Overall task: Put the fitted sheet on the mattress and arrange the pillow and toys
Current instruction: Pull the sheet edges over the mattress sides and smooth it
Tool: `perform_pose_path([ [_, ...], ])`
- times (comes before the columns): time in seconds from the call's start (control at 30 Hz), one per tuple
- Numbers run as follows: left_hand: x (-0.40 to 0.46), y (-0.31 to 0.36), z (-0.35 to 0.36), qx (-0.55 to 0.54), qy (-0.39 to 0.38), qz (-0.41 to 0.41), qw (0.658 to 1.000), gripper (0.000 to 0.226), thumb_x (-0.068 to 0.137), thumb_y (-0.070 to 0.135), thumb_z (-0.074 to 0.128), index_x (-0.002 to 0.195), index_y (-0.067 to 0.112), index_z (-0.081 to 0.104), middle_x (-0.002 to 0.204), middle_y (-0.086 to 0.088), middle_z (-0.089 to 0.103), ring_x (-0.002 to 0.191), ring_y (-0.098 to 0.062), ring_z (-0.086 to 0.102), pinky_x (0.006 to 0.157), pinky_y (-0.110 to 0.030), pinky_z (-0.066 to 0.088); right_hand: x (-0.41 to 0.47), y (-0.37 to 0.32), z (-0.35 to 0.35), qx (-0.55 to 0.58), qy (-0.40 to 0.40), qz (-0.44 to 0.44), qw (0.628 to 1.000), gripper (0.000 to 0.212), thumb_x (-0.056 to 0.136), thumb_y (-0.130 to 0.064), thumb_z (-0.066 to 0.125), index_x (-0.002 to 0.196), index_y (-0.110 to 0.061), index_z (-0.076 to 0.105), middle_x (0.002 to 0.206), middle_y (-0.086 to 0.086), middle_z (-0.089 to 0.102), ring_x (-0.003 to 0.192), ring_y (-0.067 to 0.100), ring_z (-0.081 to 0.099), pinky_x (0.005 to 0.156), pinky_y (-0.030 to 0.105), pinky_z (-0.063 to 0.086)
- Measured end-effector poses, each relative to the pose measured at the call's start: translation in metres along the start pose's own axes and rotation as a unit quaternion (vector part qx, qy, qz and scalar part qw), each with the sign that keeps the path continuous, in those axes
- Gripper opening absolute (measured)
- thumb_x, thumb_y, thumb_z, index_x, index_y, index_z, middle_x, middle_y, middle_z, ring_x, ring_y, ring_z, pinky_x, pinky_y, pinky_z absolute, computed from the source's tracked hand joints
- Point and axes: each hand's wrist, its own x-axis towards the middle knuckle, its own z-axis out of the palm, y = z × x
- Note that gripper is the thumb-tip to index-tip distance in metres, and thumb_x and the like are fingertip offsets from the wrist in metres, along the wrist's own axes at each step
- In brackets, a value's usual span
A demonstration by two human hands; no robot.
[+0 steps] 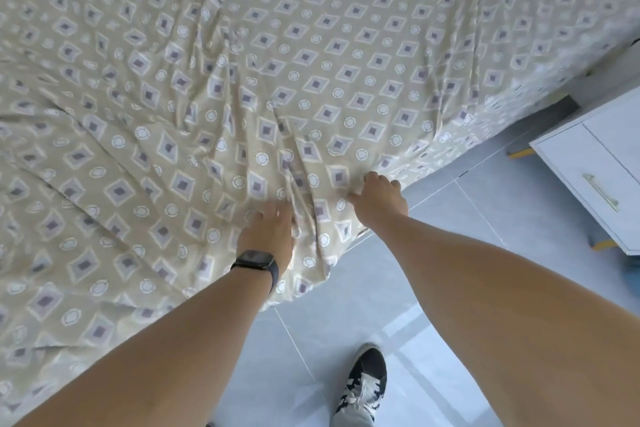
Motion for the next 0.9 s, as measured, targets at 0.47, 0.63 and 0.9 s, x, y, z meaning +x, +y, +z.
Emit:
perform_pose_path([
  [0.47,-0.009,0.014,-0.026,-0.087,-0.104,0.005,0.991,0.021,0.091,0.003,0.047,0.079,0.020,0.048,0.087,0.001,0.061,0.091,-0.022,0.064,0.078,-0.031,0.050,-0.021,0.100,-0.022,-0.052,-0.118,0.089,0.988,0.024,0.097,-0.039,0.043,0.103,-0.026,0.062,0.093,0.000,0.056,0.090,0.029,0.056,0.086,0.037,0.044],
  [0.63,-0.013,0.005,-0.029,-0.072,-0.080,0.038,0.993,0.012,0.097,0.012,0.049,0.090,0.020,0.053,0.077,0.012,0.051,0.083,-0.016,0.055,0.078,-0.024,0.041,-0.034,0.071,-0.031,-0.230,-0.146,0.103,0.957,0.039,0.090,-0.024,0.058,0.129,-0.024,0.058,0.114,-0.002,0.059,0.118,0.029,0.056,0.102,0.049,0.035],
  [0.9,-0.028,-0.023,0.000,-0.199,-0.032,-0.002,0.979,0.013,0.092,0.019,0.072,0.085,0.020,0.061,0.104,0.002,0.041,0.077,-0.009,0.049,0.069,-0.018,0.035,-0.048,-0.012,-0.013,-0.123,-0.036,-0.069,0.989,0.042,0.100,-0.043,0.049,0.137,-0.022,0.043,0.130,0.003,0.051,0.124,0.029,0.048,0.096,0.046,0.037],
])
